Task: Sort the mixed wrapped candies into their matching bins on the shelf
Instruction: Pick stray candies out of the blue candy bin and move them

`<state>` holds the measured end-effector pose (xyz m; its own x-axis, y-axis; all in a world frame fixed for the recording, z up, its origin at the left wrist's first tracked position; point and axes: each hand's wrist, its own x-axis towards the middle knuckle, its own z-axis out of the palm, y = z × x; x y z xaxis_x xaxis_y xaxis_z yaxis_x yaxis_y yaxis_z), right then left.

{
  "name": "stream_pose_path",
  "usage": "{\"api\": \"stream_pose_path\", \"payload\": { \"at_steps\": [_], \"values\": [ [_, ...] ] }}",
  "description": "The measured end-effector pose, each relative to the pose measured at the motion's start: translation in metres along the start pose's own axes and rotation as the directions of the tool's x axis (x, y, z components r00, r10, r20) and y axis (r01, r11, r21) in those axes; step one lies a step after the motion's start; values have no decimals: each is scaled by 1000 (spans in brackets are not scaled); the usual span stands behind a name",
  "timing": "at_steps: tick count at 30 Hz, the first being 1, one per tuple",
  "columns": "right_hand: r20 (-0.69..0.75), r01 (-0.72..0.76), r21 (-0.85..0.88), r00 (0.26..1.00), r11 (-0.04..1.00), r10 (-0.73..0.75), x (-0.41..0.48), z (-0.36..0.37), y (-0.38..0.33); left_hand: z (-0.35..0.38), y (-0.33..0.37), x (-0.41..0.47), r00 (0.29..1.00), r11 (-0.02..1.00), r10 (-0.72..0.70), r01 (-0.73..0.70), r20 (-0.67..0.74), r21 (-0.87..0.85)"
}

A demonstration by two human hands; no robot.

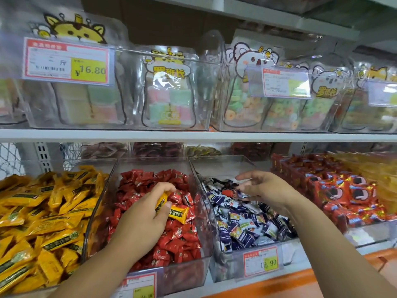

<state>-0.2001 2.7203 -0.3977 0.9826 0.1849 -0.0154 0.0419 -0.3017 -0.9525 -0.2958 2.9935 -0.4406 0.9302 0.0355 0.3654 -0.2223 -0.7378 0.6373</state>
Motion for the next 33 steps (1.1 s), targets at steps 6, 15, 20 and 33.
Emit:
{"api": "stream_pose_path", "payload": {
  "at_steps": [6,15,20,33],
  "values": [
    [-98,58,-344,990,937,-98,3,7,-3,0,0,0,1000,1000,16,-16,-11,11],
    [-135,88,-619,967,780,-217,12,36,2,-6,2,-4,999,999,40,-39,-13,15],
    [-165,331,-308,905,892,-393,2,60,-35,-12,-1,-11,998,997,62,-62,1,39],
    [86,187,-937,941,294,-326,-1,123,-50,-18,-1,-15,999,998,41,-40,-25,46]
  ]
}}
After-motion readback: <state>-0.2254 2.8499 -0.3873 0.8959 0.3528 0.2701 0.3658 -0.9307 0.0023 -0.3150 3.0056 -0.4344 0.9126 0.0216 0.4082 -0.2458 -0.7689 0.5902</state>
